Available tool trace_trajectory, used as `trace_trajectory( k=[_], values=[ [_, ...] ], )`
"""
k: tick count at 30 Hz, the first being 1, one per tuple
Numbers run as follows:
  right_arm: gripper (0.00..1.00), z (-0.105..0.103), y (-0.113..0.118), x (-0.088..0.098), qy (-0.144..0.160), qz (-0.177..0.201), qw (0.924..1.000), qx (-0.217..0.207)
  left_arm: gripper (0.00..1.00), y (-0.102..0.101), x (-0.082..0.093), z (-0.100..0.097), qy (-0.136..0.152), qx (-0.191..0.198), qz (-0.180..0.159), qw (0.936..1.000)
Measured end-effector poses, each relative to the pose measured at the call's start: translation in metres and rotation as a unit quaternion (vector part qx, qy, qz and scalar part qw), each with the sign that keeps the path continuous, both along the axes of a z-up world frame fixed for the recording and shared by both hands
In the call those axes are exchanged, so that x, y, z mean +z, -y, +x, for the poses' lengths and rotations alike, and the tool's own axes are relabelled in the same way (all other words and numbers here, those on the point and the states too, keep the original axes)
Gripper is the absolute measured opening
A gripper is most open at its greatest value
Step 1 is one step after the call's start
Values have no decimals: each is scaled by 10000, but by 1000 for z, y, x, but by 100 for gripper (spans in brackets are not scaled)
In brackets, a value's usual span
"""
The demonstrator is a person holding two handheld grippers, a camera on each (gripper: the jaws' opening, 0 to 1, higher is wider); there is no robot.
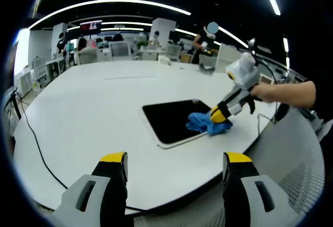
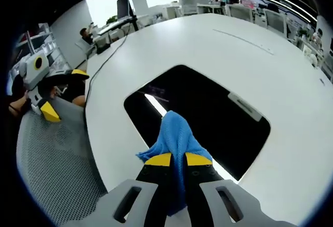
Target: Wipe the mirror surface with the cleaning cloth until all visible marks leave the cleaned area.
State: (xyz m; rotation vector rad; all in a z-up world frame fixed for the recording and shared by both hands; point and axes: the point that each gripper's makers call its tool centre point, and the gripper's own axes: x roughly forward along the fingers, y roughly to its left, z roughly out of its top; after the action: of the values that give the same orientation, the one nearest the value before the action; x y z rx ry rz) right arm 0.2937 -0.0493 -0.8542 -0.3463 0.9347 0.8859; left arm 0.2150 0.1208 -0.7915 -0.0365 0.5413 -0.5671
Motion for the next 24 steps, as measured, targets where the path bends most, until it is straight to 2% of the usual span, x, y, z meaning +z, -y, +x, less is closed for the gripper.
trace_trajectory(
  k=[4,24],
  values=[
    [3,-2,2,0,159,-183,9993,297,75,0,-1,0,-23,0,6,10000],
    [3,-6,20,0,79,-77,9999,74,72,4,1,-2,13,-134,-25,9999]
  ],
)
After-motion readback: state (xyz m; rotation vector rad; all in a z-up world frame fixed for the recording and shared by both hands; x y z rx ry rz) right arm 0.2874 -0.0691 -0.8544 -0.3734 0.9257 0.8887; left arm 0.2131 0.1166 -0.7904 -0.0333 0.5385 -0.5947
